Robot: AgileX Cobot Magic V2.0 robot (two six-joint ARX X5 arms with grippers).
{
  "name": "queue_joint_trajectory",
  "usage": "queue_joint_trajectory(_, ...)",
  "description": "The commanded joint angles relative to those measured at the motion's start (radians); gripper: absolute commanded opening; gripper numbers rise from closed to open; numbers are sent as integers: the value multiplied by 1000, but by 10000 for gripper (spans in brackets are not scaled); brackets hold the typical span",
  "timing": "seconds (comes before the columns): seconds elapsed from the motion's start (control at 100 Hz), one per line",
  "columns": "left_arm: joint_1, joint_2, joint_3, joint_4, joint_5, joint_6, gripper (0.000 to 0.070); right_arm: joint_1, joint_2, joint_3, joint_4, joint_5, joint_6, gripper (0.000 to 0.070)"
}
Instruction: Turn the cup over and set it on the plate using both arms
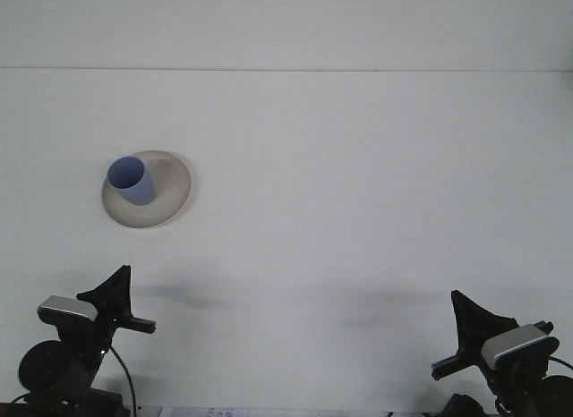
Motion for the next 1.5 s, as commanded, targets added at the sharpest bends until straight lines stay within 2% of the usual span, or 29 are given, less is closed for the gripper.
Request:
queue_joint_trajectory(0.0, 19, -20, -90, 81, -57, 62, 15, 8, 4, 9, 13, 3, -3, 6)
queue_joint_trajectory(0.13, 50, -66, -247, 216, -131, 61, 15, 8, 4, 9, 13, 3, -3, 7)
queue_joint_trajectory(0.29, 63, -92, -344, 311, -139, 61, 15, 8, 4, 9, 13, 3, -3, 6)
queue_joint_trajectory(1.33, 69, -92, -344, 283, -137, 50, 15, 8, 4, 9, 13, 3, -3, 7)
queue_joint_trajectory(1.4, 69, -92, -344, 283, -137, 50, 15, -29, 4, 8, 13, 3, -34, 6)
queue_joint_trajectory(1.49, 69, -92, -344, 283, -137, 50, 15, -150, 3, -26, 76, -1, -35, 6)
